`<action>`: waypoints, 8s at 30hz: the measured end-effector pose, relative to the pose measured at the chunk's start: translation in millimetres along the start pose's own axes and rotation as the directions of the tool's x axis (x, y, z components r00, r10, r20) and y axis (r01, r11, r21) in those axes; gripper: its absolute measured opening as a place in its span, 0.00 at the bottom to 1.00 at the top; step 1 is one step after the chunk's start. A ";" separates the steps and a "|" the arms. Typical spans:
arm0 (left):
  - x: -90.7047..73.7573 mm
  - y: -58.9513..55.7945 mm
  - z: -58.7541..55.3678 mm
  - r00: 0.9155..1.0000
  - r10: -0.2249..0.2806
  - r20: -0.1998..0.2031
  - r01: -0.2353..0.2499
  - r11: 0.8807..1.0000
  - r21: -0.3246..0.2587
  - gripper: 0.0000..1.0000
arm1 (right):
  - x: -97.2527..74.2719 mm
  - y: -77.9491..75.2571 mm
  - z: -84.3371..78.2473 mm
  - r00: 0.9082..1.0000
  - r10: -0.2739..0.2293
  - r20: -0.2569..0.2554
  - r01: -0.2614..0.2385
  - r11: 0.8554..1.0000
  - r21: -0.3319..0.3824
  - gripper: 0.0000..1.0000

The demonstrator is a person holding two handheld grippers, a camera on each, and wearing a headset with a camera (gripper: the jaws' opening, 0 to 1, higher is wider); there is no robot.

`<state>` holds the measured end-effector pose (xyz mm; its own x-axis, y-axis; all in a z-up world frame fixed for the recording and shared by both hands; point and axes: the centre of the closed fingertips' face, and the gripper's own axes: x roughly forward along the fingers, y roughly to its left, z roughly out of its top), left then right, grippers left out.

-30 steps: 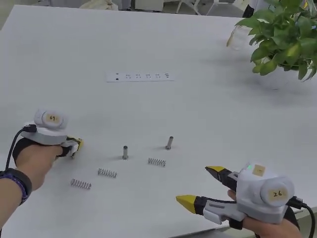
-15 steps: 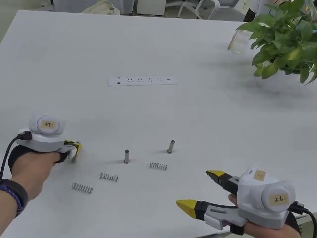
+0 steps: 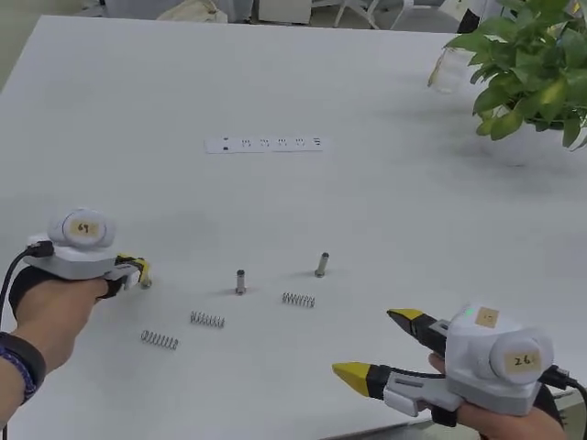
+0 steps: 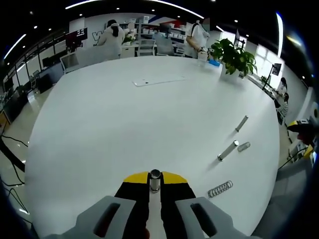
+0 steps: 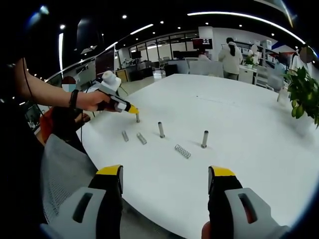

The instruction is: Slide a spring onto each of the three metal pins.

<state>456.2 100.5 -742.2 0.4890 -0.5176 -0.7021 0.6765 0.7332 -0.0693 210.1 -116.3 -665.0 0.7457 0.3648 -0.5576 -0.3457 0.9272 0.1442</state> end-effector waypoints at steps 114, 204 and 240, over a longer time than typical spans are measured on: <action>-81.6 -32.2 -72.4 0.998 -0.016 0.063 0.020 0.998 -0.051 0.29 | 31.7 16.4 12.6 0.990 0.136 -0.040 -0.140 0.986 -0.094 0.68; -37.4 -62.2 -86.4 0.918 -0.275 -0.284 0.392 0.733 0.556 0.38 | 36.3 38.5 -0.9 0.976 0.173 -0.129 -0.191 0.972 -0.138 0.68; -34.7 -72.7 -112.1 0.893 -0.281 -0.351 0.439 0.714 0.545 0.03 | 34.5 39.5 3.9 0.979 0.173 -0.110 -0.187 0.973 -0.135 0.68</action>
<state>328.3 114.6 -792.3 0.0532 -0.5137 -0.8563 0.9980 0.0560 0.0284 224.4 -66.8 -675.3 0.6073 0.5076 -0.6112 -0.5528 0.8225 0.1339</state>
